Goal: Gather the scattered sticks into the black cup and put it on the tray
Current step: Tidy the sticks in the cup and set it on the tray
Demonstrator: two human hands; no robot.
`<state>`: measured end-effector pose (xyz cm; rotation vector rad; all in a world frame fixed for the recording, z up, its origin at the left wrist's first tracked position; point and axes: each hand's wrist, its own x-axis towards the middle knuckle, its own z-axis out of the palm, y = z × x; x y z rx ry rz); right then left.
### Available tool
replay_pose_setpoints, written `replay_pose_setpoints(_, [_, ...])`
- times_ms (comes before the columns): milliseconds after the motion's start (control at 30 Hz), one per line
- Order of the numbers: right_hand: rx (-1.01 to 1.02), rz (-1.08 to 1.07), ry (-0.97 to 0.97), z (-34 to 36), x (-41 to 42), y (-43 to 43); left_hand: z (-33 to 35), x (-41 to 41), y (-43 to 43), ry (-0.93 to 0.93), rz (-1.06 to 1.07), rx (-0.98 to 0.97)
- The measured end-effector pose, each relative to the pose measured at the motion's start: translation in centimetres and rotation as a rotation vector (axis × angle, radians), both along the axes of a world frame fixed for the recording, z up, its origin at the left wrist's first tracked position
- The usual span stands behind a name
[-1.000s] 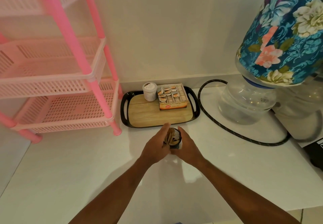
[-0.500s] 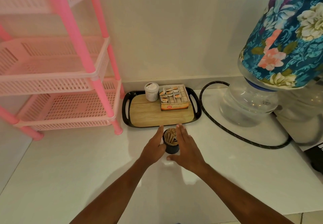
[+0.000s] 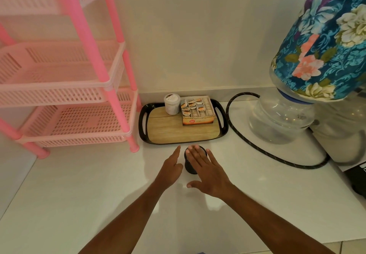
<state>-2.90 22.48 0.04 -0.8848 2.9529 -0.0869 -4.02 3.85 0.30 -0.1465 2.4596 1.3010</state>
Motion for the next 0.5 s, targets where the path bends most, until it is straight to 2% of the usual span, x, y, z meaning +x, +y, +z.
replay_pose_setpoints(133, [-0.047, -0.029, 0.033, 0.1, -0.1, -0.1, 0.3, 0.0, 0.2, -0.001, 0.004, -0.01])
replay_pose_setpoints(300, [-0.014, 0.007, -0.01, -0.1, -0.3, 0.1, 0.7, 0.0, 0.4, 0.012, -0.017, 0.006])
replay_pose_setpoints(500, [-0.323, -0.288, 0.001, 0.3, -0.4, 1.1, 1.0, 1.0, 0.0, 0.162, -0.149, 0.02])
